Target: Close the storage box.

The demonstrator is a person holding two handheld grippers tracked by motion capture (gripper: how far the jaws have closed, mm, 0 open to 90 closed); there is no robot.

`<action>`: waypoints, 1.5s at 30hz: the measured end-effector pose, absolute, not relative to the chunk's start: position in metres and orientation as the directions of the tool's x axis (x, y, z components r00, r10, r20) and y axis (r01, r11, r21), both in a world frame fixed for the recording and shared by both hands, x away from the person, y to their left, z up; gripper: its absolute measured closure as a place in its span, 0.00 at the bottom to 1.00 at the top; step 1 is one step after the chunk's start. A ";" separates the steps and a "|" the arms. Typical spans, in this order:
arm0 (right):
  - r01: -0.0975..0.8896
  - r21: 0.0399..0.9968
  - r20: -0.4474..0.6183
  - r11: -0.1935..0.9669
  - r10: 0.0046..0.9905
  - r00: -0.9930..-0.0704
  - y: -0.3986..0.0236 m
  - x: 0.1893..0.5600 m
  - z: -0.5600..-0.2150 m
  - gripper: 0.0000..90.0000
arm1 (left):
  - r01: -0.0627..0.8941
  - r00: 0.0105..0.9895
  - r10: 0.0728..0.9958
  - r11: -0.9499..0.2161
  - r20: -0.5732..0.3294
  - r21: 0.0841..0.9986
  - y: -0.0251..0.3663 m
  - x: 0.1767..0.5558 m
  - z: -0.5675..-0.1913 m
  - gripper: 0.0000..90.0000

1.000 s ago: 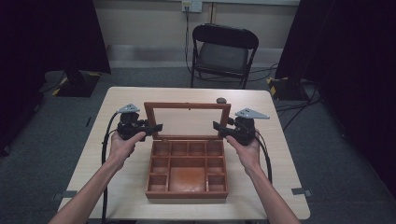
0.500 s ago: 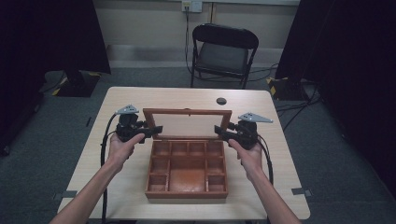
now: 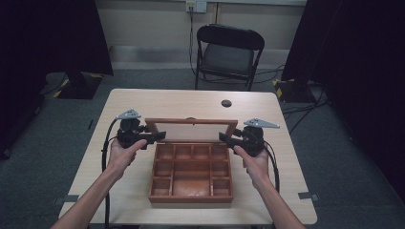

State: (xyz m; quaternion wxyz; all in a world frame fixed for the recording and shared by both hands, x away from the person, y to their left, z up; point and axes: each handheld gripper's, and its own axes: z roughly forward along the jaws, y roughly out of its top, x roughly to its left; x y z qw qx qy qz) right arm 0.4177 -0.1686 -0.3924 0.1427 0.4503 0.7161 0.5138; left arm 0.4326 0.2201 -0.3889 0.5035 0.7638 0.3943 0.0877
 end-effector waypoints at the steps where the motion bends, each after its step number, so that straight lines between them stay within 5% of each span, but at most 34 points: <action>1: 0.497 0.865 0.259 0.065 0.791 -0.555 -0.169 0.417 -0.393 0.44 | 0.511 0.678 0.688 -0.188 -0.258 0.839 0.220 0.432 -0.389 0.44; 11: 0.513 0.855 0.260 0.076 0.793 -0.551 -0.167 0.413 -0.395 0.37 | 0.516 0.671 0.693 -0.179 -0.265 0.838 0.223 0.425 -0.389 0.38; 17: 0.534 0.843 0.282 0.068 0.789 -0.545 -0.171 0.409 -0.393 0.31 | 0.522 0.667 0.695 -0.180 -0.267 0.834 0.219 0.425 -0.390 0.25; 25: 0.550 0.831 0.281 0.083 0.791 -0.543 -0.179 0.404 -0.395 0.30 | 0.507 0.674 0.690 -0.176 -0.262 0.844 0.214 0.423 -0.388 0.28; 45: 0.571 0.815 0.262 0.100 0.815 -0.517 -0.219 0.389 -0.390 0.40 | 0.504 0.695 0.669 -0.192 -0.264 0.842 0.215 0.419 -0.389 0.17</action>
